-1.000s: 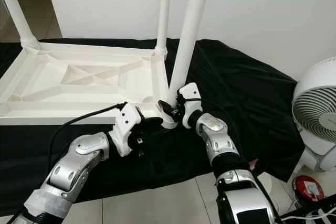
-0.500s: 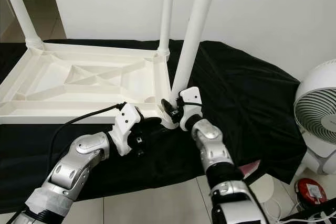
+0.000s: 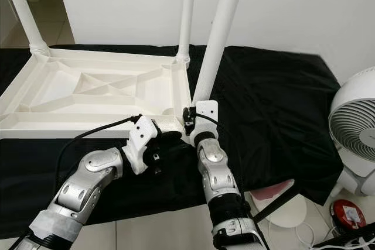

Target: Building children table

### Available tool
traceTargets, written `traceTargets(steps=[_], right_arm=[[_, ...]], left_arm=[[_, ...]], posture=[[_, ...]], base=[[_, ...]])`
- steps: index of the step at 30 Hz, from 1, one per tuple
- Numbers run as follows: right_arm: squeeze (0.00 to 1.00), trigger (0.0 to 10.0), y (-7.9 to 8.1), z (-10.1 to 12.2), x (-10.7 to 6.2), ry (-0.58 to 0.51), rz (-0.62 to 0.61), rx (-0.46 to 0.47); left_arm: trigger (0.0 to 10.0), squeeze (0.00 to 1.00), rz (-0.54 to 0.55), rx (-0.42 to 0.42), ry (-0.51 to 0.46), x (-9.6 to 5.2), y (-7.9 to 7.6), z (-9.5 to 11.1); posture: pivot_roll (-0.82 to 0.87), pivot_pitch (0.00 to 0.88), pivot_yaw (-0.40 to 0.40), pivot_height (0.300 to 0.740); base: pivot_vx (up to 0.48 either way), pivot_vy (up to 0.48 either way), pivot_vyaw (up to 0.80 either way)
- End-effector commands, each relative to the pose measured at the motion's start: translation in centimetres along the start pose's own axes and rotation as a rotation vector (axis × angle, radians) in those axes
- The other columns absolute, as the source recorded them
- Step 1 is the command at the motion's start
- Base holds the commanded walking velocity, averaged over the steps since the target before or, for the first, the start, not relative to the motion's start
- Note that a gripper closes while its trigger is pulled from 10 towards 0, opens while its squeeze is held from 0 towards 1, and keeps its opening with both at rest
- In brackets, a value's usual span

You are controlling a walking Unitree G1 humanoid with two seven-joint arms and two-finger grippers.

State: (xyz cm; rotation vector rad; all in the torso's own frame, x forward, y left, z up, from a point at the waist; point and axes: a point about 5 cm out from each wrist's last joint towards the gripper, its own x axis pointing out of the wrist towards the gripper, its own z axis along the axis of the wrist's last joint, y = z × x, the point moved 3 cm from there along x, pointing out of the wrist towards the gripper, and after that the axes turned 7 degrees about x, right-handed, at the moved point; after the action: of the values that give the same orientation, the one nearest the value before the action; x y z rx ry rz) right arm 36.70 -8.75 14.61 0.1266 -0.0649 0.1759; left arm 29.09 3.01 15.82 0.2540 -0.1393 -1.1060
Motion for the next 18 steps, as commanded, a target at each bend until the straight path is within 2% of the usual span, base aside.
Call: traceTargets(steps=[1, 2, 6, 8, 11, 12, 13, 14, 15, 18], right_arm=[[0.13, 10.0, -0.1, -0.5, -0.3, 0.024, 0.003, 0.001], [1.00, 10.0, -0.2, -0.4, -0.4, 0.024, 0.001, 0.004], [1.00, 10.0, -0.5, 0.0, -0.5, 0.004, 0.020, 0.017], [1.00, 10.0, -0.9, 0.5, -0.9, -0.005, 0.094, 0.032], [1.00, 10.0, -1.0, 0.6, -1.0, -0.003, 0.124, 0.038], [0.98, 10.0, -1.7, 0.4, -1.4, 0.009, 0.190, 0.020], [0.98, 10.0, -1.7, 0.4, -1.4, 0.009, 0.190, 0.020], [0.98, 10.0, -2.4, 0.2, -1.9, 0.024, 0.245, -0.010], [0.00, 10.0, -3.1, 0.0, -2.2, 0.046, 0.298, -0.031], [0.00, 10.0, -3.8, 0.0, -2.5, 0.063, 0.347, -0.042]], left_arm=[[10.0, 0.00, 0.031, -0.006, 0.003, 0.2, 0.1, -0.2], [10.0, 0.00, 0.032, -0.005, 0.004, 0.2, 0.1, -0.2], [10.0, 0.00, 0.037, -0.005, 0.006, 0.0, 0.1, -0.3], [10.0, 0.00, 0.043, -0.007, 0.009, -0.1, 0.1, -0.3], [10.0, 0.00, 0.044, -0.007, 0.009, -0.1, 0.1, -0.3], [10.0, 0.00, 0.046, -0.008, 0.010, -0.1, 0.0, -0.3], [10.0, 0.00, 0.046, -0.008, 0.010, -0.1, 0.0, -0.3], [10.0, 0.00, 0.047, -0.007, 0.010, -0.1, 0.1, -0.3], [10.0, 0.00, 0.048, -0.006, 0.010, -0.1, 0.1, -0.3], [10.0, 0.00, 0.047, -0.003, 0.010, -0.1, 0.1, -0.3]], posture=[[0.02, 0.038, -0.075, 0.740], [0.03, 0.036, -0.078, 0.740], [0.03, 0.038, -0.082, 0.740], [0.04, 0.034, -0.088, 0.740], [0.04, 0.034, -0.088, 0.740], [0.04, 0.033, -0.088, 0.740], [0.04, 0.033, -0.088, 0.740], [0.05, 0.032, -0.088, 0.740], [0.05, 0.032, -0.088, 0.740], [0.04, 0.026, -0.085, 0.740]], base=[[0.000, 0.000, 0.00], [0.000, 0.000, 0.00], [0.000, 0.000, 0.00], [0.000, 0.000, 0.00], [0.000, 0.000, 0.00], [0.000, 0.000, 0.00], [0.000, 0.000, 0.00], [0.000, 0.000, 0.00], [0.000, 0.000, 0.00], [0.000, 0.000, 0.00]])
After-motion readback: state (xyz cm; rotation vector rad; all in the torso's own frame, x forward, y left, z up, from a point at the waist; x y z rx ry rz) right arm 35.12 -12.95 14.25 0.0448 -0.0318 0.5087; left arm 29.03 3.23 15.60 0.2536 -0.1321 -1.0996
